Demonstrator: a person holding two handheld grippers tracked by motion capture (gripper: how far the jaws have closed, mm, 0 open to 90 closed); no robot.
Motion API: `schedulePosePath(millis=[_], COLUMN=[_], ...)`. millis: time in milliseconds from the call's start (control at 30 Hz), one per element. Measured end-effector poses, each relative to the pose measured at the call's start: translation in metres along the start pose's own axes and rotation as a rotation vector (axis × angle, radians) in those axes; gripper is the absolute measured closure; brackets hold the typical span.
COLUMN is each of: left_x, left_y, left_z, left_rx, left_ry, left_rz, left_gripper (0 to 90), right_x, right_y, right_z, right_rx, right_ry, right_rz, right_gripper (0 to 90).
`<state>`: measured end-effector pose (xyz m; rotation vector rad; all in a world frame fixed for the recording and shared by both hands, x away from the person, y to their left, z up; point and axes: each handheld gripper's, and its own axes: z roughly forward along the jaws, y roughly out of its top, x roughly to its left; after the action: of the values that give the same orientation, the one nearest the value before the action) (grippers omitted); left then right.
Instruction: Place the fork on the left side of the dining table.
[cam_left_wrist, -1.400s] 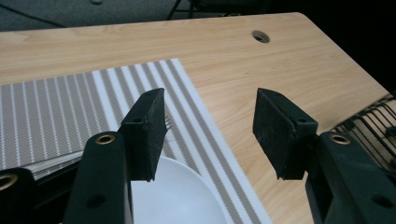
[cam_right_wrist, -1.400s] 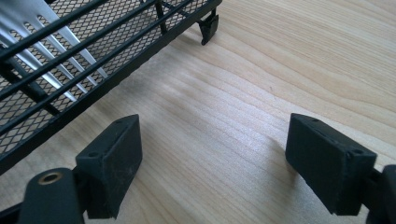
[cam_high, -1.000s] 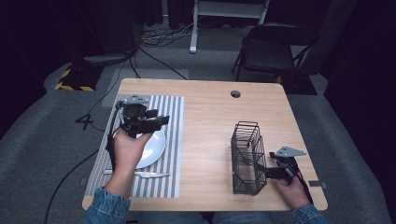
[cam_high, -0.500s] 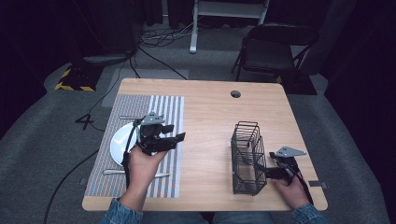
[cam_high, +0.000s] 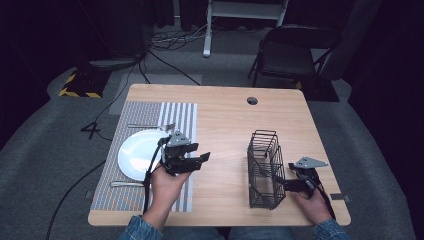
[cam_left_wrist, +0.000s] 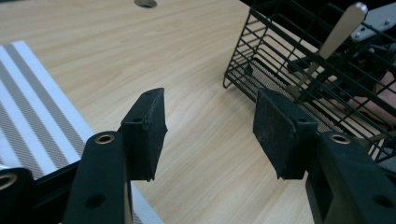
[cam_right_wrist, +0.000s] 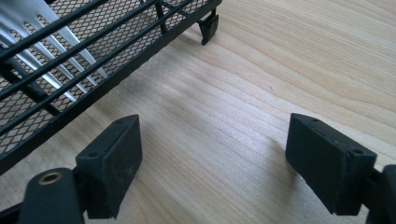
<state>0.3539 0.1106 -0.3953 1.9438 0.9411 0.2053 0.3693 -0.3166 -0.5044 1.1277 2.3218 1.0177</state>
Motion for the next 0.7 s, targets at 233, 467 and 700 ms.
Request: schedulePosePath(millis=[233, 467, 700], left_x=[-0.006, -0.011, -0.019], left_y=[-0.014, -0.026, -0.041], left_z=[0.021, 0.040, 0.060], left_rx=[0.032, 0.085, 0.153], left_ry=[-0.018, -0.022, 0.006], left_rz=[0.002, 0.011, 0.043], left_gripper=[44.6, 44.6, 44.5], right_x=[0.000, 0.000, -0.001], right_y=[0.000, 0.000, 0.000], right_z=[0.000, 0.000, 0.000], right_rx=[0.000, 0.000, 0.001], right_ry=[0.000, 0.001, 0.005], right_rz=[0.000, 0.000, -0.004], right_gripper=[18.8, 18.9, 18.9])
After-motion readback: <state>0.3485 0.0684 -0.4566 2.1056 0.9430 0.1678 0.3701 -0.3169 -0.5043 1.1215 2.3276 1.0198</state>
